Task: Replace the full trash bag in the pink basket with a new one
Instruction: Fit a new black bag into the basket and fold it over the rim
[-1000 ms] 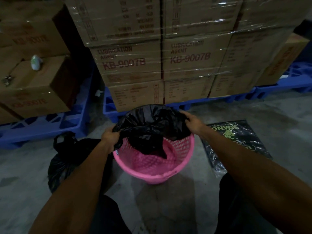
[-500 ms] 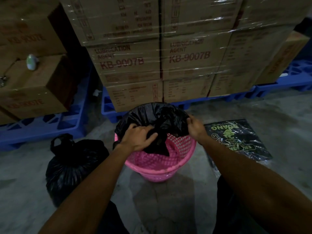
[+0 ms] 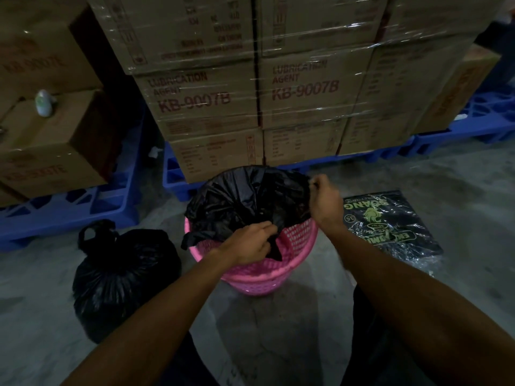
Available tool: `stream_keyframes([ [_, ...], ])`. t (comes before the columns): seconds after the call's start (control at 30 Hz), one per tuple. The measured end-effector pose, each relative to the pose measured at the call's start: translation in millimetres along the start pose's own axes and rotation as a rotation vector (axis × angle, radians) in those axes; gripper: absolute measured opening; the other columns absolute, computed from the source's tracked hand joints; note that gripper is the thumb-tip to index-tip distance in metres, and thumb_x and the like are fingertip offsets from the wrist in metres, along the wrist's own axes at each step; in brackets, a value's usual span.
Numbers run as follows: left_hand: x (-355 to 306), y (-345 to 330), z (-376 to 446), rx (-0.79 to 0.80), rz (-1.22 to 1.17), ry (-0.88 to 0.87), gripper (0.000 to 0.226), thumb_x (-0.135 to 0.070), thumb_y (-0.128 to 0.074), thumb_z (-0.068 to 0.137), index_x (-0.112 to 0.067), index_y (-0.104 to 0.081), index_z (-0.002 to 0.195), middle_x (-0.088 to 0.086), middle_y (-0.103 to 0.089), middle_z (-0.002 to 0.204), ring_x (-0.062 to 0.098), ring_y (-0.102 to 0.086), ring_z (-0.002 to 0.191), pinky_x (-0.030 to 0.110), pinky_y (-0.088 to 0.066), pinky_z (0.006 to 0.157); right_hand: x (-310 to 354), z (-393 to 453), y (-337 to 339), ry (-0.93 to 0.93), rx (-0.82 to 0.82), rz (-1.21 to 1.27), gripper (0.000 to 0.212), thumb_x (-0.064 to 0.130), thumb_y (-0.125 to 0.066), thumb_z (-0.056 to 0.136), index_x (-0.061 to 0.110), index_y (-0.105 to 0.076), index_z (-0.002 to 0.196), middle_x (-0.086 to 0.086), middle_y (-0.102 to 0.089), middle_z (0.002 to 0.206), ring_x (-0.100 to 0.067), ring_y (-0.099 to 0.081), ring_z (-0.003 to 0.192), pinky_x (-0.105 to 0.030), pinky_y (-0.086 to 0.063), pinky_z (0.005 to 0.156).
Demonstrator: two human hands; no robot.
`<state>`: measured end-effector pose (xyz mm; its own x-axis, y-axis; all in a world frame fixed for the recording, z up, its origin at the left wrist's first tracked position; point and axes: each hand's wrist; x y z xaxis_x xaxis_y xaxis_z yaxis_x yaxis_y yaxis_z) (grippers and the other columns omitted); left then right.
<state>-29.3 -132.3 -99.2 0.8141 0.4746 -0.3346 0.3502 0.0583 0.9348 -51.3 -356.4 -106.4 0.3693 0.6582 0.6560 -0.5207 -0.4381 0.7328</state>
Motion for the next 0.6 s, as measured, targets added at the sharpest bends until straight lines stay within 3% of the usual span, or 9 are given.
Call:
stream_keyframes([
  [0.07, -15, -2, -11, -0.04, 0.037, -0.043, 0.029, -0.031, -0.043, 0.094, -0.011, -0.047, 0.115, 0.008, -0.055, 0.111, 0.031, -0.06, 0.098, 0.038, -0.05, 0.07, -11, 6, 2, -0.143, 0.009, 0.079, 0.013, 0.017, -0.047, 0.097, 0.016, -0.059, 0.1, -0.013, -0.069, 0.098, -0.03, -0.066, 0.088, -0.035, -0.052, 0.076],
  [0.13, -29, -5, -19, -0.031, 0.099, -0.05, 0.051, -0.06, -0.039, 0.091, -0.016, -0.042, 0.116, 0.004, -0.056, 0.115, 0.027, -0.059, 0.099, 0.037, -0.049, 0.072, -21, 7, 1, -0.204, 0.079, 0.101, 0.018, 0.008, -0.049, 0.095, 0.013, -0.066, 0.098, -0.013, -0.071, 0.099, -0.028, -0.067, 0.09, -0.028, -0.049, 0.077],
  [0.2, -35, -11, -24, 0.026, 0.155, -0.082, 0.069, -0.072, -0.04, 0.082, -0.018, -0.035, 0.125, 0.004, -0.056, 0.124, 0.027, -0.059, 0.105, 0.038, -0.05, 0.075, -27, 3, -1, -0.305, 0.076, 0.167, 0.024, 0.004, -0.049, 0.094, 0.009, -0.072, 0.099, -0.015, -0.072, 0.104, -0.028, -0.066, 0.091, -0.023, -0.045, 0.075],
  [0.33, -24, -22, -30, 0.01, 0.286, -0.252, 0.051, -0.047, -0.04, 0.088, -0.022, -0.021, 0.129, 0.008, -0.058, 0.121, 0.035, -0.065, 0.096, 0.04, -0.047, 0.061, -53, -9, -17, -0.532, 0.291, 0.212, 0.027, 0.008, -0.053, 0.089, 0.006, -0.072, 0.107, -0.015, -0.07, 0.108, -0.03, -0.064, 0.093, -0.029, -0.047, 0.072],
  [0.37, -22, -23, -30, 0.009, 0.301, -0.258, 0.048, -0.043, -0.042, 0.09, -0.022, -0.022, 0.127, 0.007, -0.059, 0.119, 0.035, -0.066, 0.094, 0.039, -0.045, 0.058, -55, -12, -18, -0.582, 0.303, 0.264, 0.026, 0.008, -0.054, 0.087, 0.006, -0.073, 0.105, -0.016, -0.07, 0.107, -0.029, -0.061, 0.088, -0.03, -0.048, 0.069],
  [0.43, -22, -24, -26, -0.007, 0.327, -0.259, 0.048, -0.041, -0.045, 0.09, -0.021, -0.023, 0.128, 0.007, -0.06, 0.119, 0.035, -0.066, 0.092, 0.038, -0.043, 0.057, -50, -13, -14, -0.609, 0.176, 0.388, 0.024, 0.013, -0.054, 0.088, 0.008, -0.074, 0.1, -0.016, -0.071, 0.101, -0.025, -0.06, 0.08, -0.027, -0.048, 0.064],
  [0.5, -26, -23, -17, -0.031, 0.347, -0.233, 0.05, -0.041, -0.044, 0.09, -0.02, -0.023, 0.131, 0.007, -0.058, 0.121, 0.035, -0.066, 0.092, 0.037, -0.04, 0.057, -37, -11, -4, -0.581, 0.071, 0.471, 0.031, 0.03, -0.048, 0.096, 0.007, -0.069, 0.102, -0.011, -0.068, 0.097, -0.022, -0.061, 0.078, -0.025, -0.046, 0.064],
  [0.6, -38, -21, 6, -0.087, 0.353, -0.14, 0.05, -0.04, -0.044, 0.092, -0.019, -0.028, 0.135, 0.007, -0.055, 0.122, 0.036, -0.064, 0.096, 0.037, -0.035, 0.06, -13, -1, 7, -0.492, 0.201, 0.47, 0.061, 0.066, -0.045, 0.087, 0.013, -0.068, 0.108, -0.007, -0.064, 0.099, -0.025, -0.06, 0.093, -0.033, -0.048, 0.081],
])
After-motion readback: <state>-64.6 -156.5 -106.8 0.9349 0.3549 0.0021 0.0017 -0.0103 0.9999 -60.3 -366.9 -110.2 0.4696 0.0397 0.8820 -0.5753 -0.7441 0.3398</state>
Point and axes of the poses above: each hand's wrist, its own z-axis towards the middle knuckle, its own y-axis out of the back of the hand, x = y × z
